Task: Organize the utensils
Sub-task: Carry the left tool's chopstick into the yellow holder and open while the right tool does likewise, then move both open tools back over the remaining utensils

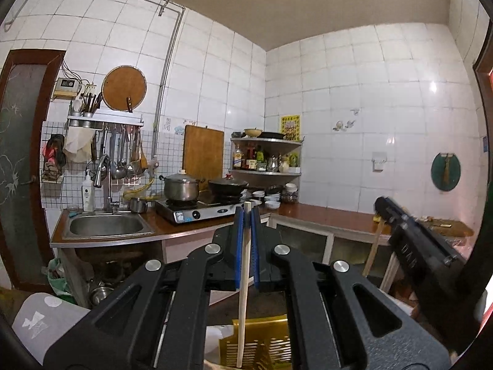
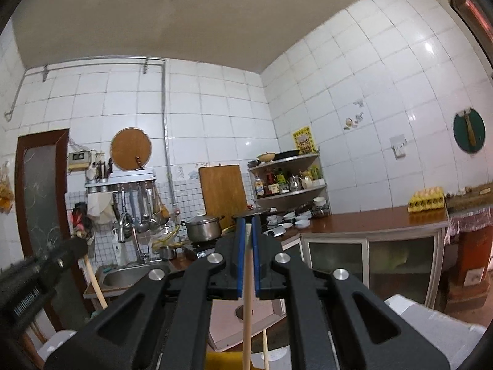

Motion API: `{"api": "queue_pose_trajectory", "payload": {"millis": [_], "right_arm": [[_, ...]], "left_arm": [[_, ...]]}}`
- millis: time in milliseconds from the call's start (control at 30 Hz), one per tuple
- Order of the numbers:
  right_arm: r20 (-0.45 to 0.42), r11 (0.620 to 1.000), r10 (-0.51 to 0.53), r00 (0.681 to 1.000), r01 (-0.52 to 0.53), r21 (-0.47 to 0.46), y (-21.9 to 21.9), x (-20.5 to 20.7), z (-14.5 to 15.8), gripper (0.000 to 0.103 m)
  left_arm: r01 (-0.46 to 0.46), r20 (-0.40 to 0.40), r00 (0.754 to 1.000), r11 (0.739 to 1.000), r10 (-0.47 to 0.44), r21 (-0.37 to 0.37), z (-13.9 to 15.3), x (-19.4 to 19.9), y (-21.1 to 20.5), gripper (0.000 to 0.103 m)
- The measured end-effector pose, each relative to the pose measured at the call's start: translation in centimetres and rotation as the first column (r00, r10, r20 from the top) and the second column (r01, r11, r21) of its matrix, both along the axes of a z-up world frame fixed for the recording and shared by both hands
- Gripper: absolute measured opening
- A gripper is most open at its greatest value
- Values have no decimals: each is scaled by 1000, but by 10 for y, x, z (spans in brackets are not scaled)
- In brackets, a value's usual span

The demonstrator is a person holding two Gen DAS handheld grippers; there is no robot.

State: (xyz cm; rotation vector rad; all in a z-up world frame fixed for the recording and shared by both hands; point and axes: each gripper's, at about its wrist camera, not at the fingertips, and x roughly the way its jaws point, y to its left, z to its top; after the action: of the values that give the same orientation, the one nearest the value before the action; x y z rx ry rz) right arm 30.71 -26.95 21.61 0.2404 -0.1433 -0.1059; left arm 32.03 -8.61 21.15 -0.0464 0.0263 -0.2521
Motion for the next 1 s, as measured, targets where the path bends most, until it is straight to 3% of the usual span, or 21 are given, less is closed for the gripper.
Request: {"api": "queue_pose_trajectory", "payload": {"millis": [200, 400, 600, 667, 700, 733, 767, 800, 933, 1000], "right_arm": [[-19, 999, -22, 1000, 22, -28, 13, 26, -23, 5], [-96, 996, -26, 995, 18, -83, 17, 41, -44, 5], [-254, 991, 3, 967, -36, -125, 15, 51, -47, 6], [-310, 993, 0, 951, -36, -108, 7, 48, -46, 10], [-339, 995, 3, 941, -36, -90, 2, 44, -44, 16], [-350, 997, 4, 937, -33, -76, -3, 39, -45, 37], [-358, 998, 0, 934, -24, -64, -8, 32, -43, 53], [-368, 998, -7, 930, -15, -58, -12, 23, -41, 53], [-417, 999, 0, 909, -16, -33, -24, -7, -41, 58], [-443, 1000, -5, 896, -4, -20, -28, -25, -44, 64]], "left_arm": [[-19, -66, 998, 1000, 20, 12, -41, 42, 1, 3], [-35, -176, 984, 999, 36, 11, -80, 71, 14, 4], [-39, -234, 971, 999, 37, -4, -76, 65, 32, 6], [-41, -240, 970, 999, 37, -11, -67, 55, 37, 22], [-47, -235, 971, 999, 42, -18, -60, 45, 42, 42], [-58, -222, 974, 998, 51, -23, -54, 36, 47, 64], [-74, -205, 976, 997, 67, -25, -48, 27, 52, 72], [-89, -191, 978, 996, 83, -23, -43, 17, 56, 81], [-129, -174, 976, 991, 132, 24, -25, -23, 76, 98], [-147, -181, 972, 989, 151, 36, -22, -38, 87, 98]]}}
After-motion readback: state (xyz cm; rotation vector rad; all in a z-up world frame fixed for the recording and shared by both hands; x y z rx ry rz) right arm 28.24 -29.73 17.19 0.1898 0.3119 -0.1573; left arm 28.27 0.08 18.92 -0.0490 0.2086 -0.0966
